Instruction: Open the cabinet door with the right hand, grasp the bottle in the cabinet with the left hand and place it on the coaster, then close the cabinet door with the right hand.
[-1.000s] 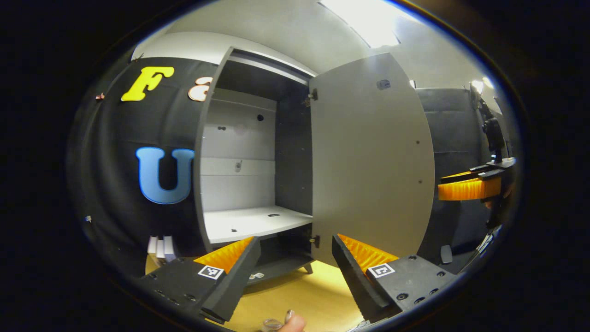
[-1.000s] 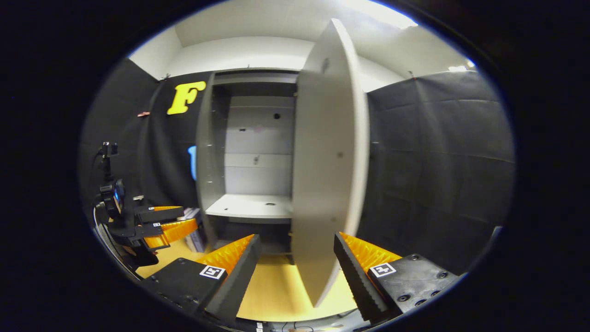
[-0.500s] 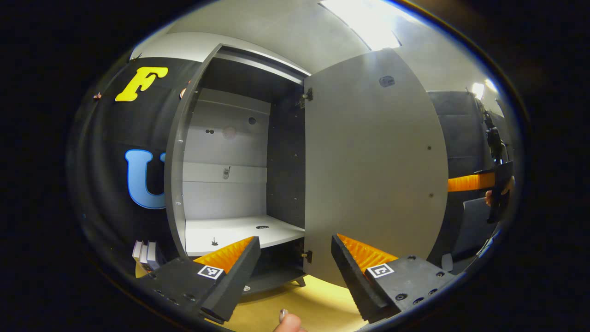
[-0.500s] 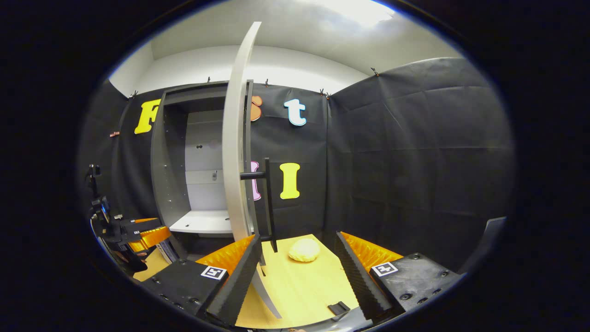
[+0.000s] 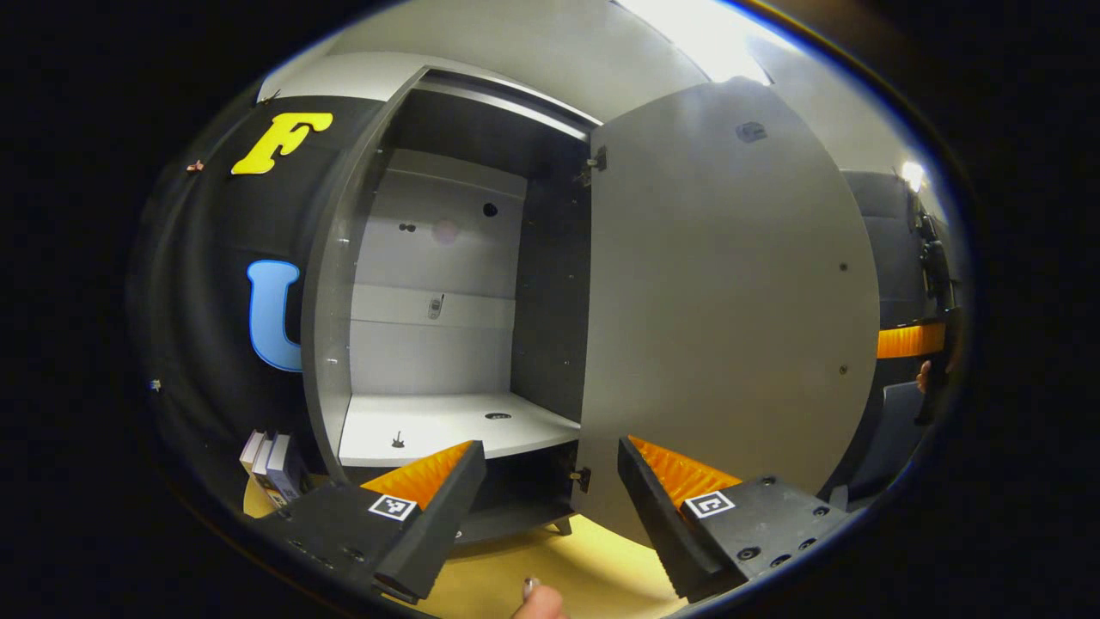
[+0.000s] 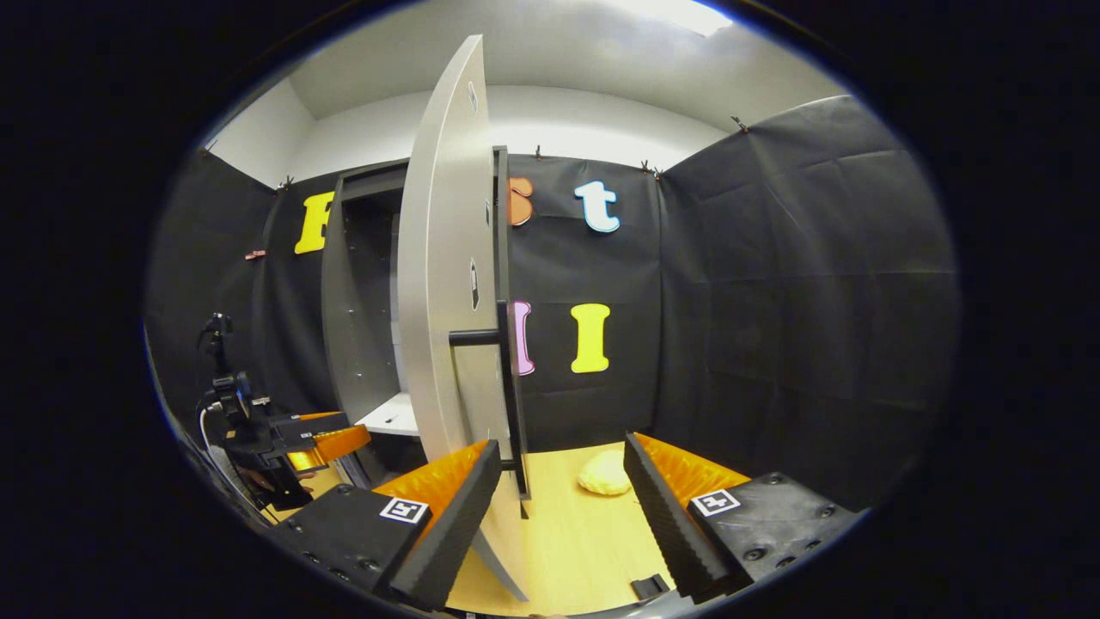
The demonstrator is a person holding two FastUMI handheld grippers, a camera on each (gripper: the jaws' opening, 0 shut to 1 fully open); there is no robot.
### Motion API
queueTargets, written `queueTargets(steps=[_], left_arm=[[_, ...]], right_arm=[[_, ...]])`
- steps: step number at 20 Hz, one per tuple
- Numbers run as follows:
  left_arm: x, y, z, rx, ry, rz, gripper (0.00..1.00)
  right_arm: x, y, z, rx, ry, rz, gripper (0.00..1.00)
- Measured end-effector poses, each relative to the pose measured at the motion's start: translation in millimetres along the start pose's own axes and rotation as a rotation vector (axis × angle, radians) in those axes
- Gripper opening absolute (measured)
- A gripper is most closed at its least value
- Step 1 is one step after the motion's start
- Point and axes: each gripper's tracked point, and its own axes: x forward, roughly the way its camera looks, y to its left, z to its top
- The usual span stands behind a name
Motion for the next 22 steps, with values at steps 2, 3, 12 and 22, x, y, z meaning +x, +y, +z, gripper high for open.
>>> queueTargets(steps=[2, 3, 12, 22], left_arm=[[-1.9, 0.2, -0.7, 0.007, 0.003, -0.001, 0.98], [-4.0, 0.1, -0.4, 0.015, 0.008, -0.001, 0.98], [-43.5, 41.3, -5.4, -0.025, 0.024, 0.068, 0.97], [-104.9, 104.1, -0.2, -0.025, 0.015, 0.171, 0.97]], right_arm=[[-0.8, 18.9, -2.0, 0.001, 0.011, 0.054, 0.96], [0.6, 28.2, -2.5, 0.003, 0.013, 0.077, 0.96], [19.4, 124.3, -10.5, 0.035, 0.05, 0.282, 0.96], [43.5, 219.8, -18.4, 0.095, 0.09, 0.468, 0.98]])
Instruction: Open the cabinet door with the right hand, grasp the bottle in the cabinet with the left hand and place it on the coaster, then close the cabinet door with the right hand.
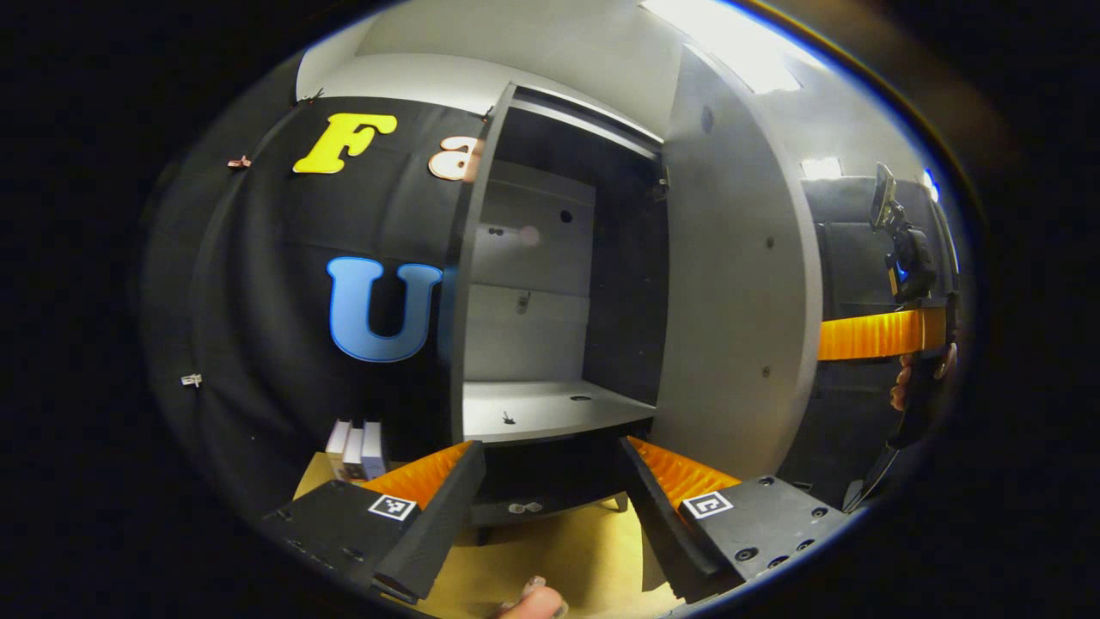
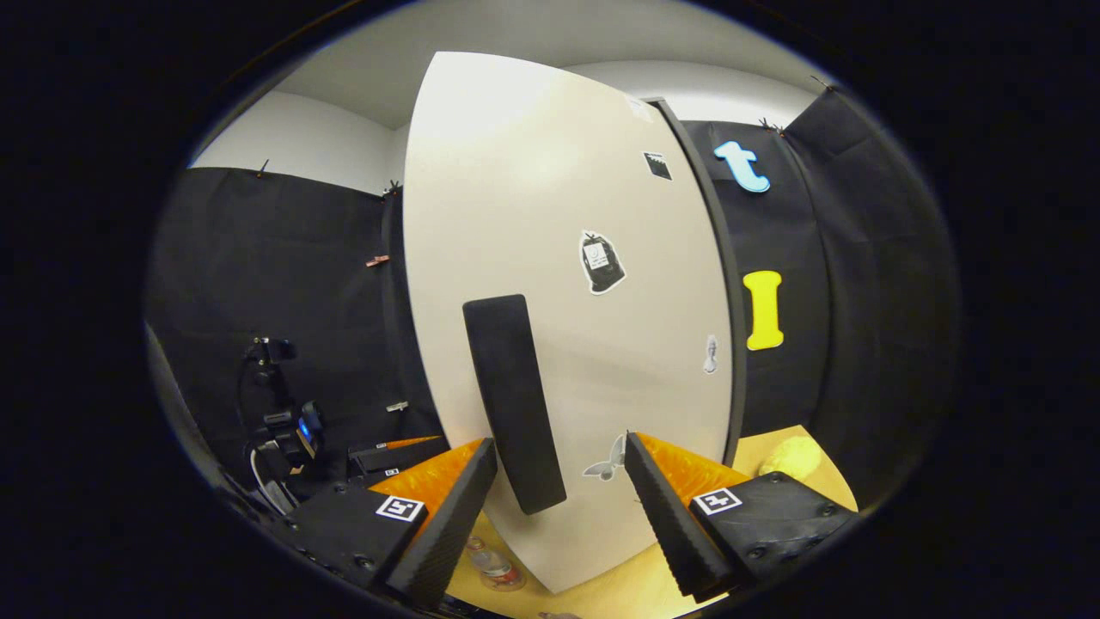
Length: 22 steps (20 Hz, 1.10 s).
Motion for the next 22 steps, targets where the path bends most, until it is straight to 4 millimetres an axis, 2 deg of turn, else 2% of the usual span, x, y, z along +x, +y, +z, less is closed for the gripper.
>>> queueTargets(steps=[5, 7, 9, 14, 17, 20, 22], left_arm=[[-12.6, 20.2, 10.4, 0.004, -0.019, 0.06, 0.92], [-11.4, 23.3, 10.6, -0.001, -0.013, 0.079, 0.92], [-10.1, 21.9, 12.3, -0.003, -0.007, 0.099, 0.93], [-5.4, 2.8, 25.7, -0.005, -0.009, 0.131, 0.92], [-0.7, -11.0, 30.8, 0.018, -0.015, 0.131, 0.93], [-2.6, -18.4, 38.3, 0.014, -0.02, 0.153, 0.92], [-4.9, -26.4, 50.3, 0.012, -0.041, 0.151, 0.93]], right_arm=[[3.9, -9.1, 1.8, -0.053, -0.023, -0.016, 0.99], [7.7, -26.3, 8.3, -0.09, -0.054, -0.06, 0.98], [13.2, -43.4, 4.7, -0.127, -0.063, -0.102, 0.98], [29.8, -61.5, -2.5, -0.085, -0.112, -0.1, 0.98], [40.9, -85.7, 8.9, -0.12, -0.146, -0.143, 0.98], [43.3, -93.5, 21.5, -0.129, -0.18, -0.129, 0.98], [40.2, -95.2, 27.2, -0.117, -0.191, -0.109, 0.98]])
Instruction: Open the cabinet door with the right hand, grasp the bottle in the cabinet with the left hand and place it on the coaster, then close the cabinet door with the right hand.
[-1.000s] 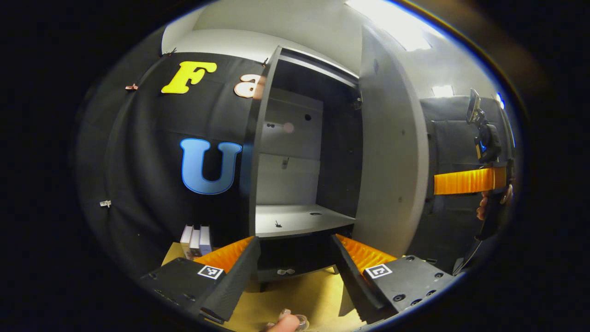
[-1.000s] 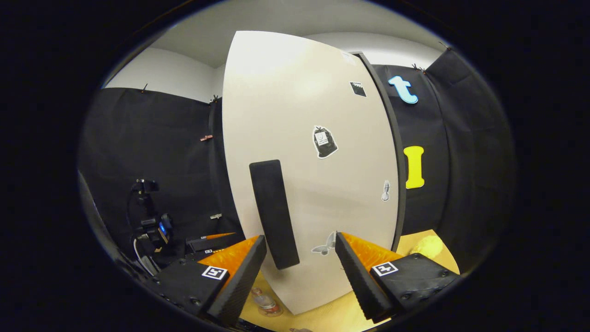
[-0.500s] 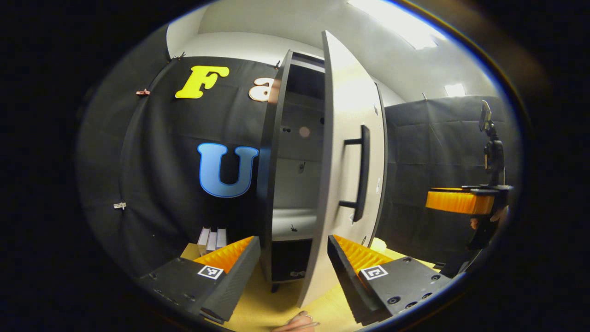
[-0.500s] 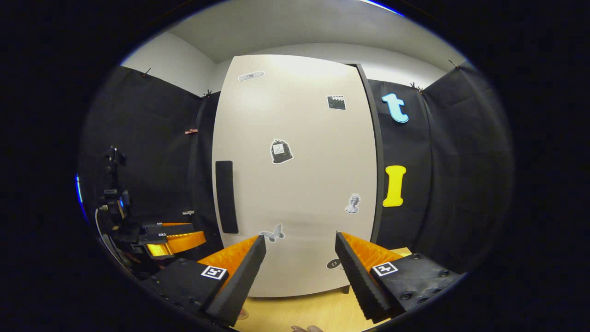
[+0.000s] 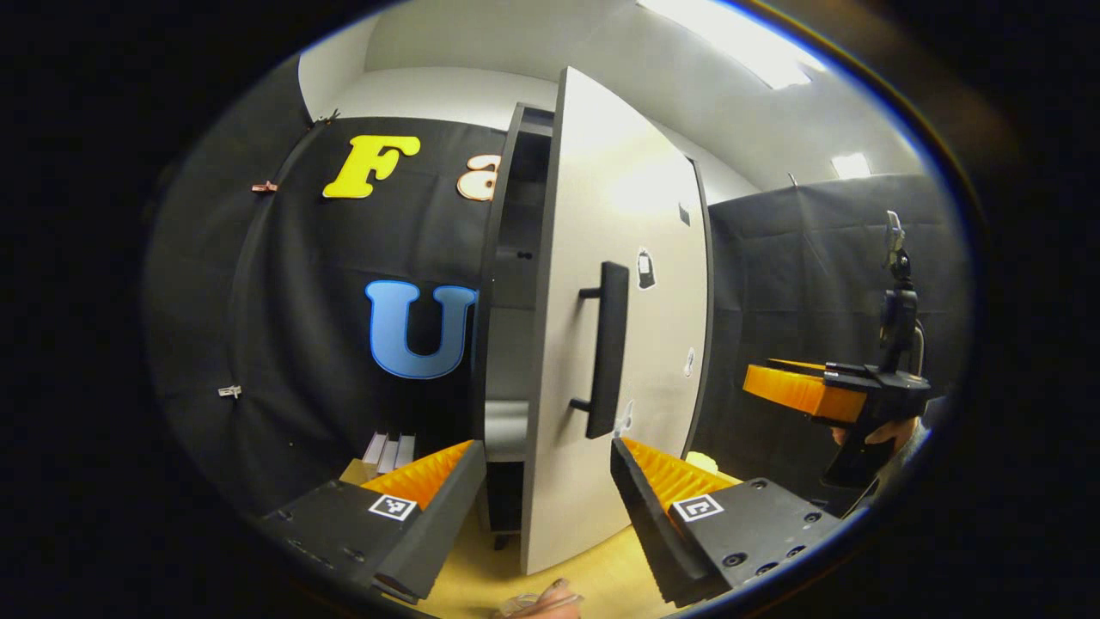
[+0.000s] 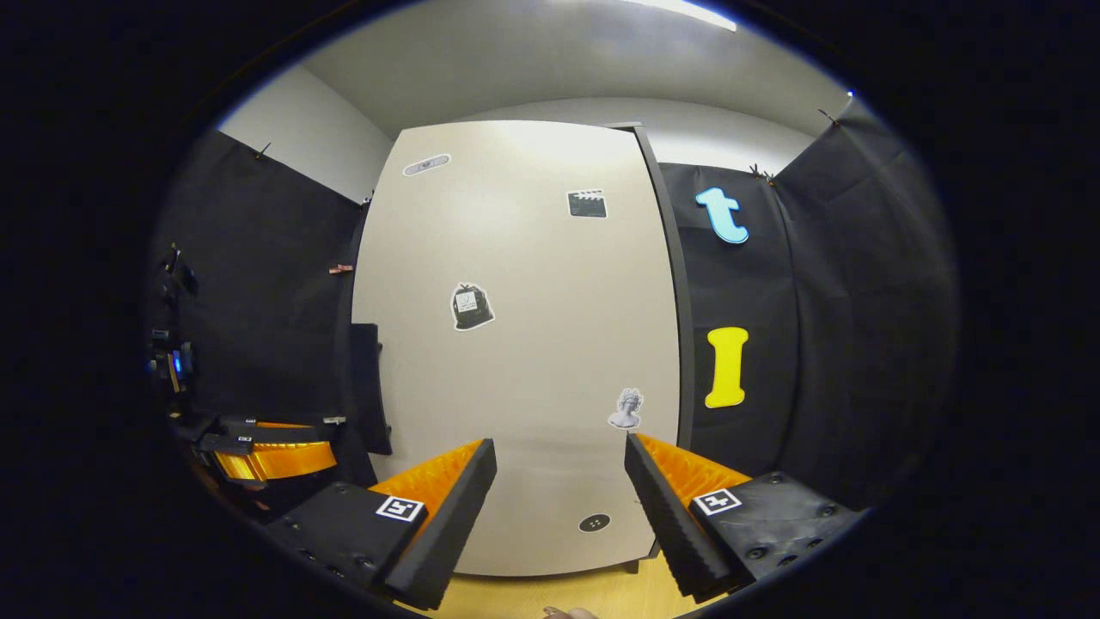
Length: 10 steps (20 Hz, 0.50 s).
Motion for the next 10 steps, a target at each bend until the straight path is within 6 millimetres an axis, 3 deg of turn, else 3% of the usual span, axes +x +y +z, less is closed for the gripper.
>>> queueTargets(steps=[3, 4, 7, 8, 10], left_arm=[[-2.9, -10.2, 8.3, 0.028, -0.026, 0.008, 0.88], [0.1, -13.2, 9.6, 0.041, -0.026, 0.007, 0.92], [9.3, -25.1, 13.4, 0.037, -0.03, -0.008, 0.92], [11.9, -29.0, 12.0, 0.025, -0.029, -0.017, 0.97], [15.5, -35.4, 11.2, 0.01, -0.029, -0.029, 0.92]], right_arm=[[-5.0, -13.6, 1.4, -0.029, -0.01, -0.016, 0.97], [-7.4, -16.3, -0.4, -0.034, -0.003, -0.02, 0.97], [-15.1, -22.9, -0.1, -0.041, 0.003, -0.025, 0.98], [-18.2, -26.8, 0.4, -0.052, 0.002, -0.034, 0.98], [-24.3, -33.5, 0.8, -0.075, 0.006, -0.055, 0.98]])
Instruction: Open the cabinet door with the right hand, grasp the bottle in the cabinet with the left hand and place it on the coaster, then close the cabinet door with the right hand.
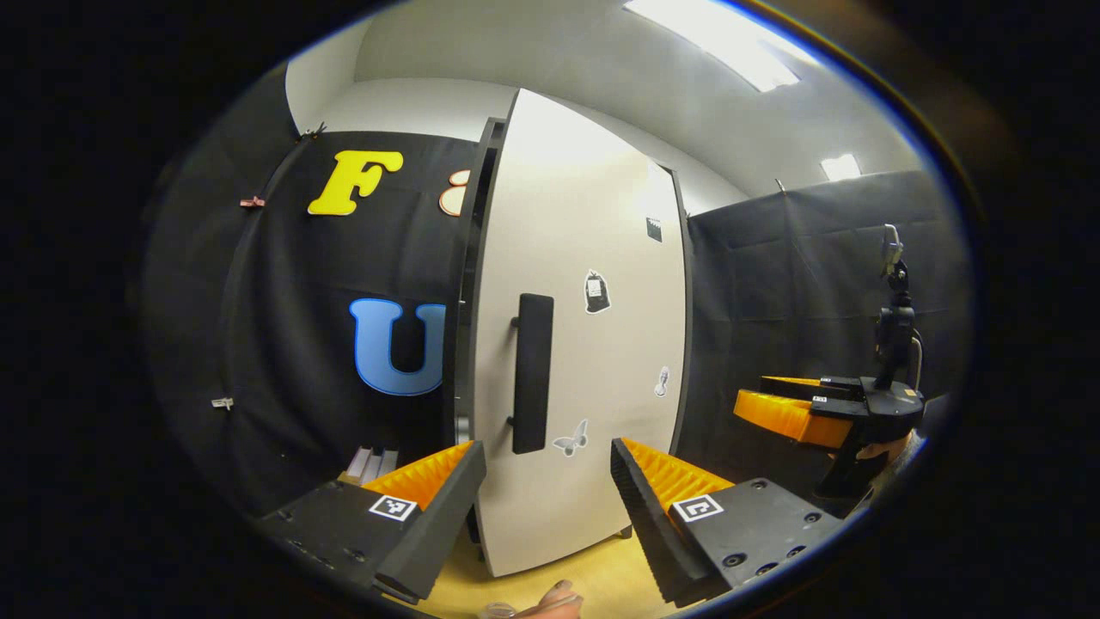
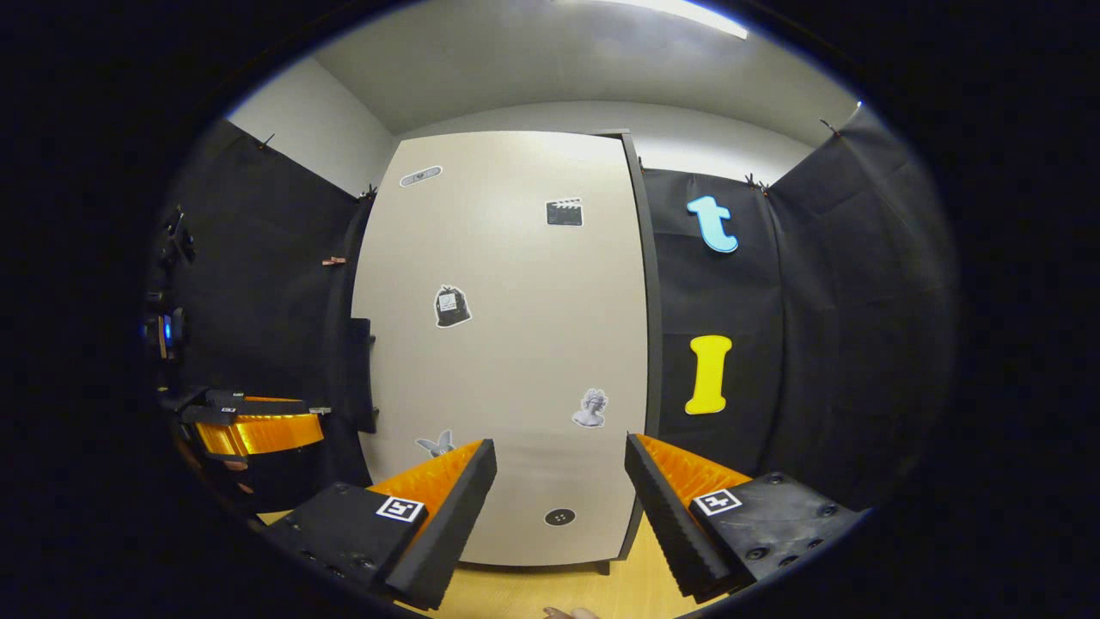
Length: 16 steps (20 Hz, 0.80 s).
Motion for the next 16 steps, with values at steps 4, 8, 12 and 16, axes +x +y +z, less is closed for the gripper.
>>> queueTargets(steps=[4, 8, 12, 16], left_arm=[[5.0, -4.0, -3.0, -0.002, 0.01, -0.009, 0.93], [9.2, -4.7, -3.4, 0.004, 0.013, -0.013, 0.93], [11.7, -5.2, -7.2, 0.009, 0.027, -0.011, 0.93], [14.7, -3.6, -4.6, 0.002, 0.016, -0.003, 0.93]], right_arm=[[-5.9, -1.9, 2.5, -0.004, -0.002, -0.003, 0.98], [-10.6, -3.6, -1.5, -0.016, 0.012, 0.006, 0.97], [-13.4, -3.4, -3.9, -0.009, 0.021, 0.02, 0.97], [-16.2, -1.7, -5.5, 0.007, 0.034, 0.036, 0.97]])
